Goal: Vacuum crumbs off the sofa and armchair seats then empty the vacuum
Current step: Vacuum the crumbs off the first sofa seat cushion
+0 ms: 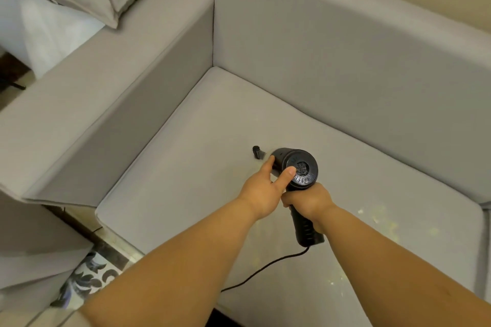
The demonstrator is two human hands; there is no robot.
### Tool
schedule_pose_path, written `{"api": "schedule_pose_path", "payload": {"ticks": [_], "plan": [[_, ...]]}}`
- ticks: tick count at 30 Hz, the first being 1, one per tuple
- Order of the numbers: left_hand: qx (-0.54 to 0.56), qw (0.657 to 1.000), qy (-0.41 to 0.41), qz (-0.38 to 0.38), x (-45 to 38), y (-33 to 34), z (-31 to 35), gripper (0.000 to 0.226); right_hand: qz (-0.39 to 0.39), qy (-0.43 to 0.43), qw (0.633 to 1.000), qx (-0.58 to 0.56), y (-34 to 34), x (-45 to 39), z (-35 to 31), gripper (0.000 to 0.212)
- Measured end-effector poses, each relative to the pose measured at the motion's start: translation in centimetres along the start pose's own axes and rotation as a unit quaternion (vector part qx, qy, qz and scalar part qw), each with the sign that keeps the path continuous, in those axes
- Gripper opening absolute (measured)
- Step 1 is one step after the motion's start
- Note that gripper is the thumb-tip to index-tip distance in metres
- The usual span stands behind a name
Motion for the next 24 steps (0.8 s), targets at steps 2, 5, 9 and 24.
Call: {"api": "schedule_pose_path", "payload": {"ticks": [2,5,9,24], "plan": [[0.003,1.0,0.002,0.005,1.4,1.3,-0.6,0.076,-0.004,-0.001,1.0,0.003,-0.2,0.9,1.6,0.02],[0.007,1.0,0.002,0.011,2.9,2.7,-1.2,0.076,-0.012,0.0,1.0,0.006,-0.5,1.9,3.4,0.022],[0.004,1.0,-0.002,0.012,4.2,4.0,-1.4,0.076,-0.011,-0.004,1.0,0.008,-1.3,2.9,4.6,0.021],[-0.008,0.999,0.015,0.038,-0.7,-2.4,0.2,0.074,0.019,-0.048,0.999,-0.006,0.9,-0.7,-2.0,0.022]]}}
Point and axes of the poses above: each hand's wrist, its own x-axis away from the middle knuckle, its own y-axis out of the palm, z = x × y, the point moved 9 cm from there along -x, towards the middle knuckle, and after that the axes turned 1 degree about x, right-handed, at the moved point
